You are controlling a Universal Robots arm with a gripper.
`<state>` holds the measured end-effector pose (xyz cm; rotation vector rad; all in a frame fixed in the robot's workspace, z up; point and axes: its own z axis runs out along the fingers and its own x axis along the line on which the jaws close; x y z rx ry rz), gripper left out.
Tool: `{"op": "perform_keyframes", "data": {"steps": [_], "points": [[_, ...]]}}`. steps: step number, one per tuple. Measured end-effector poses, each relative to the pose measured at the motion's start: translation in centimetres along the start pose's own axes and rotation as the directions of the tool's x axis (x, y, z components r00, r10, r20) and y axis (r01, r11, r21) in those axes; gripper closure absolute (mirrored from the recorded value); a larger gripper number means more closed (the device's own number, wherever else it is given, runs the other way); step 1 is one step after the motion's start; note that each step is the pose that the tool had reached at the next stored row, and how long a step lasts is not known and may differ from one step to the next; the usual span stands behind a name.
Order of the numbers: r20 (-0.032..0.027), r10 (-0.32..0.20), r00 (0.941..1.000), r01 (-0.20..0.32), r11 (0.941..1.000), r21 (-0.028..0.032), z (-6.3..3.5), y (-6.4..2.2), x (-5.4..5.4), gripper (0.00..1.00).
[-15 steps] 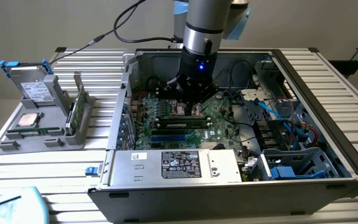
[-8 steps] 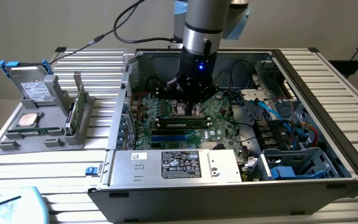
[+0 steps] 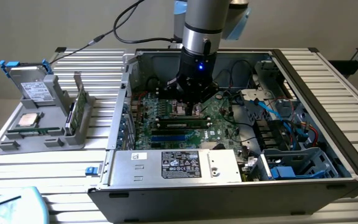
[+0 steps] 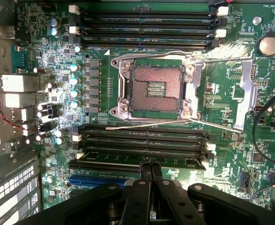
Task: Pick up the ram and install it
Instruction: 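Press down the ram until it locks into place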
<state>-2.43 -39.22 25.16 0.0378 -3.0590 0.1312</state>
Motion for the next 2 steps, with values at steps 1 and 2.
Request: {"op": "perform_keyframes", "data": {"steps": [1,2], "points": [[0.0,0.0,1.0,0.0,1.0,0.0,0.0,0.0,0.0,0.9],[0.0,0.0,1.0,0.0,1.0,-0.0001,0.0,0.0,0.0,0.9]]}}
